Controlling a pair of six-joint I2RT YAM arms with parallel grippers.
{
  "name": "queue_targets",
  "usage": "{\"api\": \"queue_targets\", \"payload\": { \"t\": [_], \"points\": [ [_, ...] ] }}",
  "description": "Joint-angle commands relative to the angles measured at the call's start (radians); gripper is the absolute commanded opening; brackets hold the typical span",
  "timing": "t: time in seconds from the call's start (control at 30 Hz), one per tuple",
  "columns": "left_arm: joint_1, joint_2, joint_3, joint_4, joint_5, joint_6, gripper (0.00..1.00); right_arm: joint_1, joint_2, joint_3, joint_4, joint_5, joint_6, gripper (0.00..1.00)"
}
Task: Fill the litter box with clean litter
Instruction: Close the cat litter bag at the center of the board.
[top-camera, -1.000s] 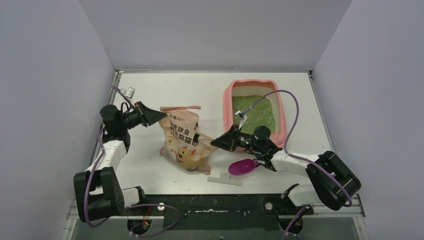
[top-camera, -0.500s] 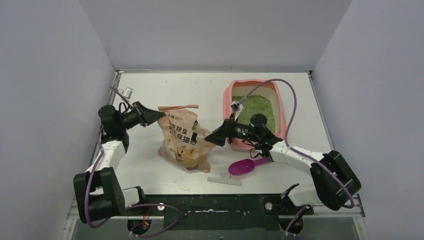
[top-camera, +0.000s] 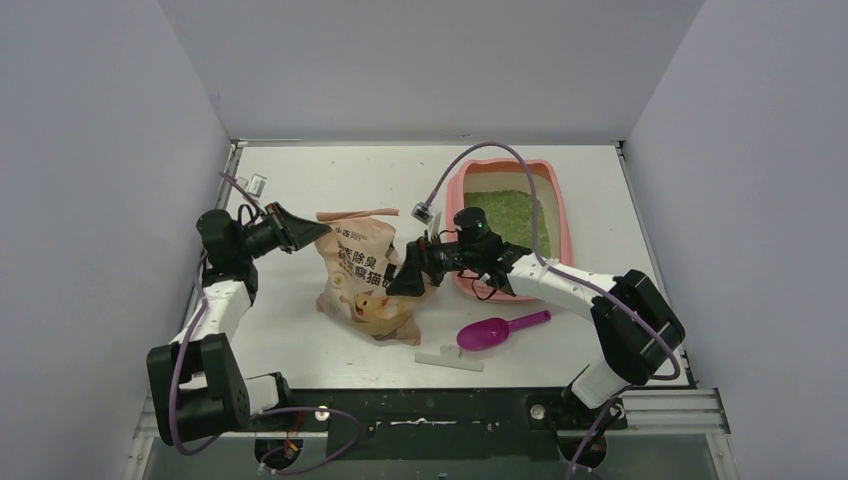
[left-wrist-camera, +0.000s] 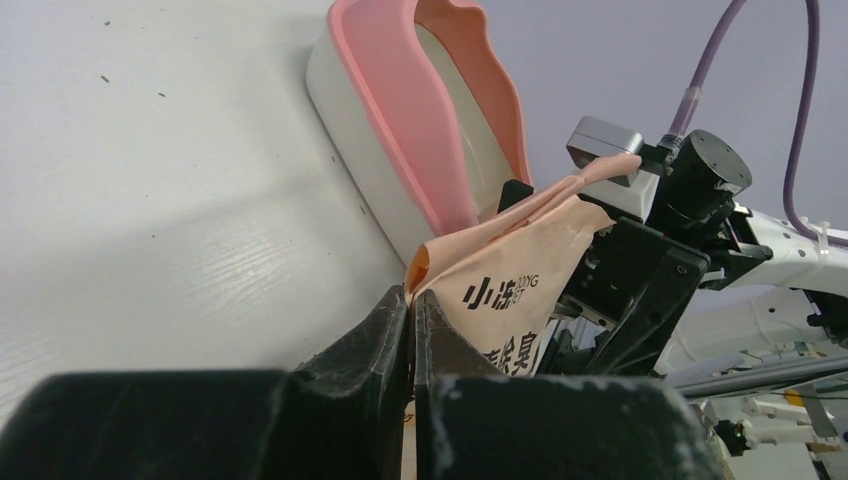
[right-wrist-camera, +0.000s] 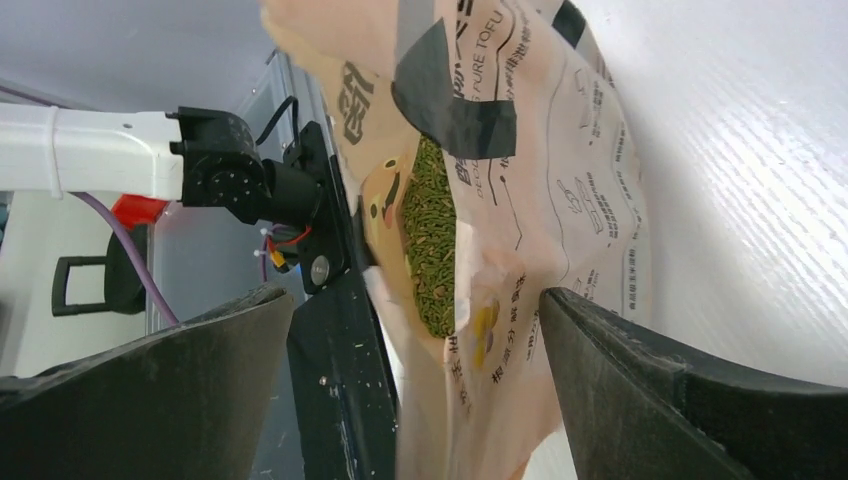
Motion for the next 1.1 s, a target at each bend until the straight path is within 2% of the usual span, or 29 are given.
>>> {"api": "queue_targets", "payload": {
  "t": [0.0,0.07,0.17,0.37,0.47,0.5,0.53,0.6,0.77,0.87,0.93,0.97,1.07],
  "points": [
    [0.015,-0.010,0.089,0.038,-0.023,0.024,0.00,0.027,-0.001,0.093,-0.075,-0.012,-0.064,1.00],
    [0.015,-0.010,0.101,-0.019,-0.028,0.055,0.00,0.029,0.012,0.117,-0.093,-0.009,-0.054,0.99],
    [0.013,-0.010,0.117,-0.067,-0.035,0.087,0.00,0.038,0.049,0.174,-0.160,-0.006,-0.056,0.90],
    [0.007,-0.015,0.160,-0.207,-0.049,0.186,0.00,0.045,0.107,0.250,-0.227,0.008,-0.051,0.63],
    [0.006,-0.019,0.174,-0.253,-0.061,0.224,0.00,0.044,0.124,0.270,-0.229,-0.005,-0.045,0.38],
    [0.006,-0.020,0.176,-0.254,-0.060,0.226,0.00,0.044,0.125,0.270,-0.226,-0.008,-0.035,0.24],
    [0.006,-0.022,0.180,-0.262,-0.059,0.231,0.00,0.042,0.123,0.268,-0.216,-0.011,-0.024,0.14],
    [0.007,-0.020,0.193,-0.292,-0.062,0.251,0.00,0.034,0.121,0.268,-0.187,-0.034,0.005,0.02],
    [0.013,-0.016,0.238,-0.419,-0.088,0.325,0.00,-0.001,0.118,0.257,-0.107,-0.099,0.119,0.00],
    [0.016,0.008,0.288,-0.516,-0.064,0.381,0.00,-0.028,0.128,0.226,0.006,-0.182,0.231,0.00],
    [0.016,0.036,0.334,-0.629,-0.050,0.438,0.00,-0.038,0.129,0.210,0.039,-0.202,0.257,0.00],
    [0.015,0.045,0.350,-0.674,-0.053,0.467,0.00,-0.037,0.130,0.217,0.002,-0.201,0.232,0.04],
    [0.005,0.061,0.377,-0.742,-0.060,0.519,0.00,-0.017,0.133,0.281,-0.156,-0.147,0.092,0.27]
  ]
}}
